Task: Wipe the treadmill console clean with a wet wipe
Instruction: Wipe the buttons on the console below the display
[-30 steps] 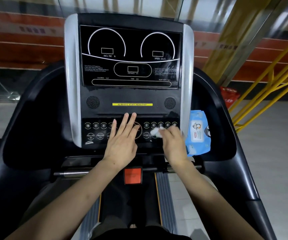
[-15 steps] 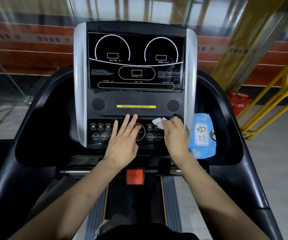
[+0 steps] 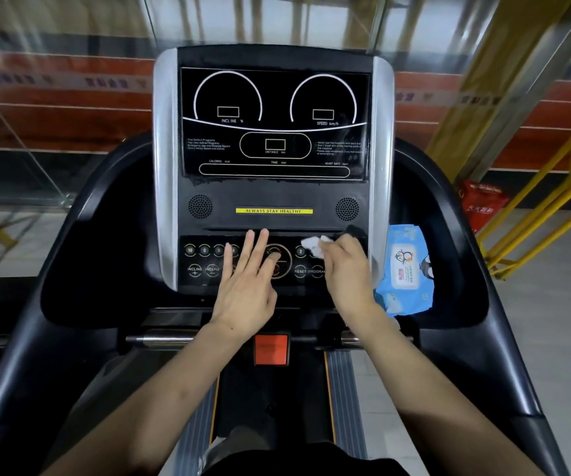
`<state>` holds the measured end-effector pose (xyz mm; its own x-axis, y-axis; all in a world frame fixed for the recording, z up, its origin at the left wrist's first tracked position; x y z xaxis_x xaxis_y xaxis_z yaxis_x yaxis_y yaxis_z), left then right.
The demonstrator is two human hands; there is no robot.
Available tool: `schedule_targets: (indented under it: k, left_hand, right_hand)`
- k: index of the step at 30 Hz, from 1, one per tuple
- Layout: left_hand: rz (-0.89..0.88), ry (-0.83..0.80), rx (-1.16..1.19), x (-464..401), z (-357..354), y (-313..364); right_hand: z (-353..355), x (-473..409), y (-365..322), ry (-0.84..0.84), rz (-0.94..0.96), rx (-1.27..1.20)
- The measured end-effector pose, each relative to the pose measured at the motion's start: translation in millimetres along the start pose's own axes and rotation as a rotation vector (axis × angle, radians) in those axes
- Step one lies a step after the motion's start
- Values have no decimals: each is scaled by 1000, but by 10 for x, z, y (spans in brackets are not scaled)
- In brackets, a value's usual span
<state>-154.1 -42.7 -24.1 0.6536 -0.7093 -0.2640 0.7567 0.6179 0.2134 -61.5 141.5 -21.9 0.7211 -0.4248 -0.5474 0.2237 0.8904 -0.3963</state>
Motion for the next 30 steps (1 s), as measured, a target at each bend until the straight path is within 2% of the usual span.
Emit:
schedule_targets:
  k: [4, 7, 11, 17, 20, 22, 24, 27, 30]
  left_hand:
    - [10, 1, 2, 18, -15, -44]
    - [21, 3, 3, 19, -15, -57]
    - [31, 0, 13, 15, -1, -38]
    - [47, 44, 8, -53, 36, -122]
    - [42, 29, -17, -52, 41, -167]
    - [40, 27, -20, -61, 38, -169]
    - [41, 23, -16, -60, 32, -169]
    - [32, 27, -33, -57, 6, -205]
    - [25, 50, -38, -57, -21, -229]
  right_hand:
    - [-5, 450, -132, -55, 125, -27]
    - [-11, 219, -63, -99, 68, -37]
    - [0, -89, -32, -64, -4, -22]
    - [-55, 415, -111, -102, 147, -25]
    - [-73, 102, -64, -94, 48, -54]
    - [-41, -152, -53, -27, -7, -58]
    - [-38, -168, -79, -4, 43, -49]
    - [-105, 231, -130, -82, 112, 2]
    - [-135, 458, -149, -90, 171, -1]
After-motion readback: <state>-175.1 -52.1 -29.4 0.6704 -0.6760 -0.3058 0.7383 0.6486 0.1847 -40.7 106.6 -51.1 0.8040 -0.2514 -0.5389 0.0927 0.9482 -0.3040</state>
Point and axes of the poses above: each hand's wrist, its own x-axis away from the middle knuckle, its own z-axis out of the back of the hand, y = z × x, the point moved 3 cm from there along -x, towards the middle knuckle, and after that the axes turned 7 degrees about z, right-handed, at the moved point
